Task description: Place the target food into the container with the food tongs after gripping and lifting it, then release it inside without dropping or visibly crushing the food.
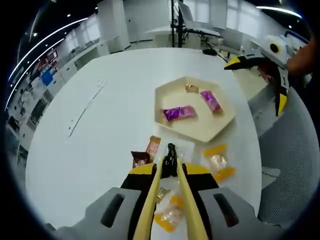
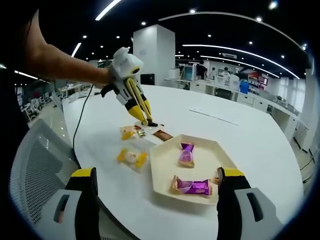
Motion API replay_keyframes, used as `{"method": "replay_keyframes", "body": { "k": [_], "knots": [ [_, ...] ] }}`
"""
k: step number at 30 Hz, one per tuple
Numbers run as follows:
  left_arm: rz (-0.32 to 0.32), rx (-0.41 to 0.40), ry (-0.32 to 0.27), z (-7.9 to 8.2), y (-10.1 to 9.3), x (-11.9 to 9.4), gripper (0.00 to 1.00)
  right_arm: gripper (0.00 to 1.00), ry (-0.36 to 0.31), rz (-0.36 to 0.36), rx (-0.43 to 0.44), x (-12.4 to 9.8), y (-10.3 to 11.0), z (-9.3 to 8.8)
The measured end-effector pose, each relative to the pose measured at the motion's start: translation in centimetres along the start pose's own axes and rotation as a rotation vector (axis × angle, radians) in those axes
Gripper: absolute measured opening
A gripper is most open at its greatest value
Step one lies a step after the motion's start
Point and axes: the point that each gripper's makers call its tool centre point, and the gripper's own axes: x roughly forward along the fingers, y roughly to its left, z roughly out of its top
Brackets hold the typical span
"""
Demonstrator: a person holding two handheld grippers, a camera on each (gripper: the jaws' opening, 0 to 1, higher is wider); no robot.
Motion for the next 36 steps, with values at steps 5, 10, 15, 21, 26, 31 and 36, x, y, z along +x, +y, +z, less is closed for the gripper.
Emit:
{"method": "replay_keyframes", "body": {
  "k": [5,10,15,21,26,31,36],
  "knots": [
    [0.003,-0.004,-0.002,0.0,0.0,-0.1,0.16,0.98,-0.001,-0.001,0.000,0.0,0.0,0.0],
    [0.011,-0.012,0.000,0.2,0.2,0.0,0.16,0.98,0.000,-0.001,0.001,0.0,0.0,0.0],
    [0.003,-0.012,-0.015,1.2,-0.2,0.2,0.16,0.98,-0.002,0.001,0.006,0.0,0.0,0.0],
    [-0.002,-0.008,-0.036,2.8,-0.6,0.8,0.16,0.97,0.001,-0.004,-0.001,0.0,-0.1,0.0],
    [-0.012,0.002,-0.044,3.9,-1.0,1.3,0.16,0.98,-0.004,-0.009,0.001,-0.1,-0.2,0.0],
    [-0.021,0.006,-0.060,5.2,-1.4,1.8,0.16,0.98,-0.005,-0.010,0.001,-0.1,-0.2,0.1],
    [-0.031,0.018,-0.069,6.3,-2.0,2.2,0.16,0.98,-0.006,-0.010,0.001,-0.1,-0.3,0.1]
  ]
}}
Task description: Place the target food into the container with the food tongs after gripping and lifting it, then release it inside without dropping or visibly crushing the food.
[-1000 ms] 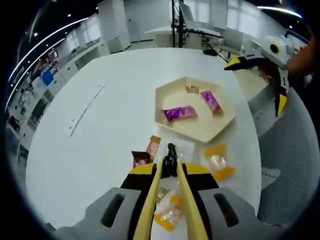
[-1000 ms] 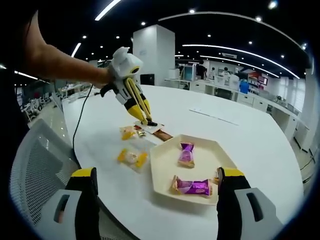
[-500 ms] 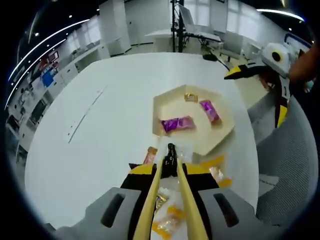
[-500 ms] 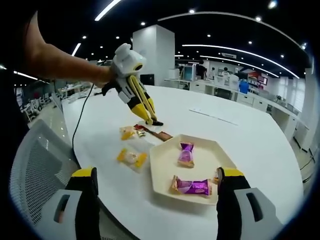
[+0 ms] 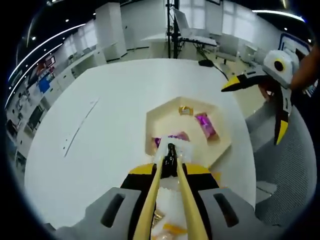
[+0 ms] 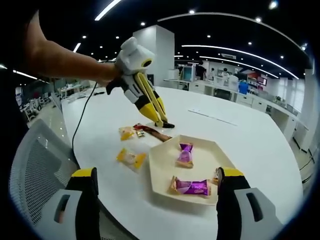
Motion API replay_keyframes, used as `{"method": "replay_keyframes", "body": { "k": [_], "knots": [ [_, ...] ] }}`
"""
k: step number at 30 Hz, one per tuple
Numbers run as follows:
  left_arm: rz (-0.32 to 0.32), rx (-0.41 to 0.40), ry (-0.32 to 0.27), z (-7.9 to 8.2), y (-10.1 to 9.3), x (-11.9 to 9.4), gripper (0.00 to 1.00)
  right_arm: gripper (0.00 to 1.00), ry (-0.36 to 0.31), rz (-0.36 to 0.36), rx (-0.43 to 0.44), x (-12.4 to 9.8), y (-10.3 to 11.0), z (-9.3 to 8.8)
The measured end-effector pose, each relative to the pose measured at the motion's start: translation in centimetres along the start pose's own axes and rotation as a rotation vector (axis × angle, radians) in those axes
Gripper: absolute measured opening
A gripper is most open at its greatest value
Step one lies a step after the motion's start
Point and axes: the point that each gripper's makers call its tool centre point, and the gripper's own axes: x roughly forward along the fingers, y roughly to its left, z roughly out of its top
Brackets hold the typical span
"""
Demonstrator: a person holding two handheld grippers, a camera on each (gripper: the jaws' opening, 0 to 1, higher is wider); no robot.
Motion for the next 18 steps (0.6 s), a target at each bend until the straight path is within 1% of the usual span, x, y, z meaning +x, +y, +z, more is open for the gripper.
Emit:
{"method": "replay_keyframes", "body": {
  "k": [7,11,15,18],
  "knots": [
    [-0.008,-0.001,-0.004,1.2,-0.6,0.8,0.17,0.98,-0.001,-0.001,0.001,0.0,0.0,0.0],
    [-0.019,0.013,-0.007,2.0,-1.2,1.6,0.17,0.98,0.000,0.000,0.000,0.0,0.0,0.0],
    [-0.028,0.015,-0.022,3.0,-1.8,2.1,0.17,0.98,0.000,-0.002,-0.001,0.0,0.0,0.0],
    [-0.038,0.023,-0.023,3.4,-2.2,2.6,0.17,0.98,-0.001,-0.004,0.001,0.0,-0.1,0.0]
  ]
}}
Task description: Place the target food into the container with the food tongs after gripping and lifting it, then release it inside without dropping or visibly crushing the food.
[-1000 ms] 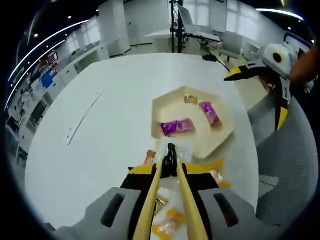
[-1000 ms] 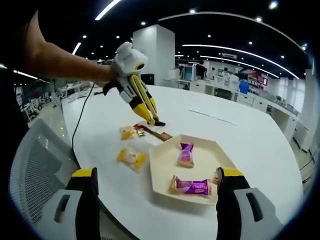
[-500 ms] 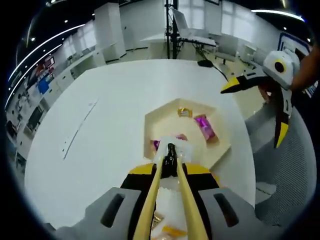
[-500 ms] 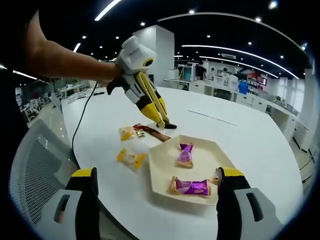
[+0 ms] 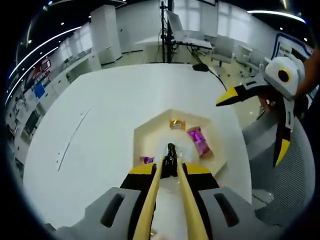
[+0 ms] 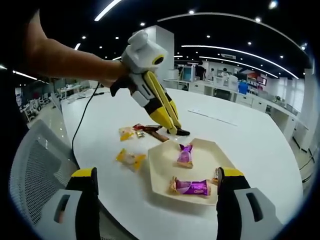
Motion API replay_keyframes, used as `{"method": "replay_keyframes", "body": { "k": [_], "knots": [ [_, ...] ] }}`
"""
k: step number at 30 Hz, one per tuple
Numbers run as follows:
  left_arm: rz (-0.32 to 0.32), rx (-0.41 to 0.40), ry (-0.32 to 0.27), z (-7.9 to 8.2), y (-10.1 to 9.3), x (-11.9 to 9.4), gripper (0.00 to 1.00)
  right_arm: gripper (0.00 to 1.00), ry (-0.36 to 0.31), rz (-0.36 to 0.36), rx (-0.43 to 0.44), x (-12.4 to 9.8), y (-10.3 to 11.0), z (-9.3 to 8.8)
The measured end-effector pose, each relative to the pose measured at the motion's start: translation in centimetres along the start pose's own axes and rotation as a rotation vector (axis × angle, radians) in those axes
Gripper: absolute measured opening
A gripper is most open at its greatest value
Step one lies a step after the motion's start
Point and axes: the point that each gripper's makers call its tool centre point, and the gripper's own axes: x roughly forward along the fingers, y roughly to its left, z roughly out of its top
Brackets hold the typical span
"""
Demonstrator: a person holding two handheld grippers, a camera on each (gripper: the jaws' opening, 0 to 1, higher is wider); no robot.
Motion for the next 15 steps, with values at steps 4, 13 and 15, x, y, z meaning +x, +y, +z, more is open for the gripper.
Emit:
{"method": "replay_keyframes", "body": {
  "k": [4,13,15],
  "knots": [
    [-0.004,0.006,0.003,0.2,-0.3,0.3,0.17,0.97,0.005,0.004,0.009,0.0,0.1,-0.1],
    [-0.047,0.062,-0.013,0.2,-1.6,0.8,0.23,0.97,0.005,0.001,0.005,0.0,0.0,-0.1],
    [-0.045,0.058,-0.016,0.1,-1.4,0.7,0.23,0.97,0.004,0.003,0.007,0.0,0.0,-0.1]
  ]
}}
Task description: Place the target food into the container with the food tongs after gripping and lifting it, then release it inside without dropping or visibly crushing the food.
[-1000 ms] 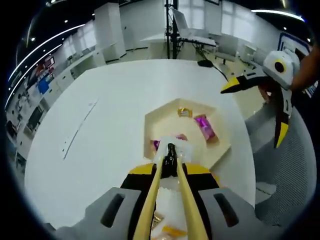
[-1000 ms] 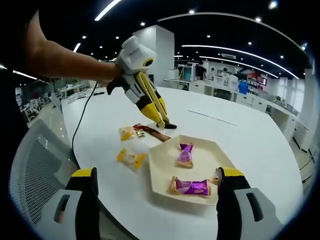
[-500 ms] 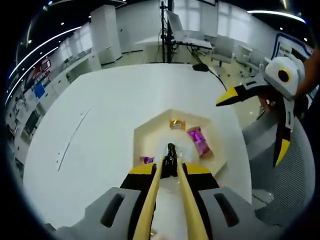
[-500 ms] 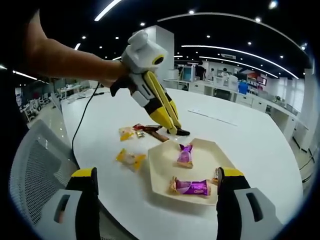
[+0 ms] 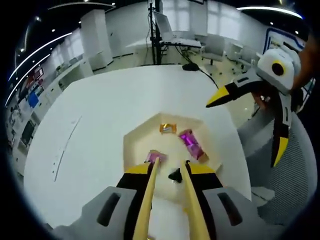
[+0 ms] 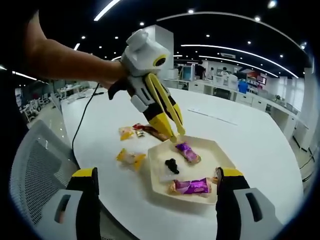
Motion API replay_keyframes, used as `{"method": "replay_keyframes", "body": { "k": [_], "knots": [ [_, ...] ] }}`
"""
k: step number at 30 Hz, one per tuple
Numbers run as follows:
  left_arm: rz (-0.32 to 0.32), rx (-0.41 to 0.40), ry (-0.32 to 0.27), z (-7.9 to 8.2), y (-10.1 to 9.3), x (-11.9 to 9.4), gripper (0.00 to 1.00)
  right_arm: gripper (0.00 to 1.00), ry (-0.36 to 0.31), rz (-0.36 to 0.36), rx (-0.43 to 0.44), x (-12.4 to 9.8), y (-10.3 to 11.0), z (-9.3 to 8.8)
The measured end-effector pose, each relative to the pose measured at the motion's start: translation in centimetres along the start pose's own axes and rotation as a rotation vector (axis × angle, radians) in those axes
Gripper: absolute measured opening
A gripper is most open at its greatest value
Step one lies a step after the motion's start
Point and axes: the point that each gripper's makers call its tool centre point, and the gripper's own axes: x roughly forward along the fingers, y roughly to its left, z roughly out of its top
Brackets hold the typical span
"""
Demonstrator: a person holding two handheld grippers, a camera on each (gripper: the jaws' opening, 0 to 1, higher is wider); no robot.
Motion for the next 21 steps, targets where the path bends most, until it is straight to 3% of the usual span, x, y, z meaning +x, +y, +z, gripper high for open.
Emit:
{"method": "replay_keyframes", "body": {
  "k": [8,17,21],
  "knots": [
    [0.029,-0.012,-0.020,-0.2,0.8,-0.9,0.24,0.96,0.003,0.005,-0.003,0.0,0.2,0.0],
    [0.008,-0.021,-0.045,-0.5,0.3,-1.8,0.25,0.96,0.005,0.008,-0.003,0.0,0.3,0.0],
    [0.031,-0.030,-0.036,-1.4,1.0,-2.4,0.25,0.97,0.006,0.009,-0.002,0.0,0.3,0.0]
  ]
}}
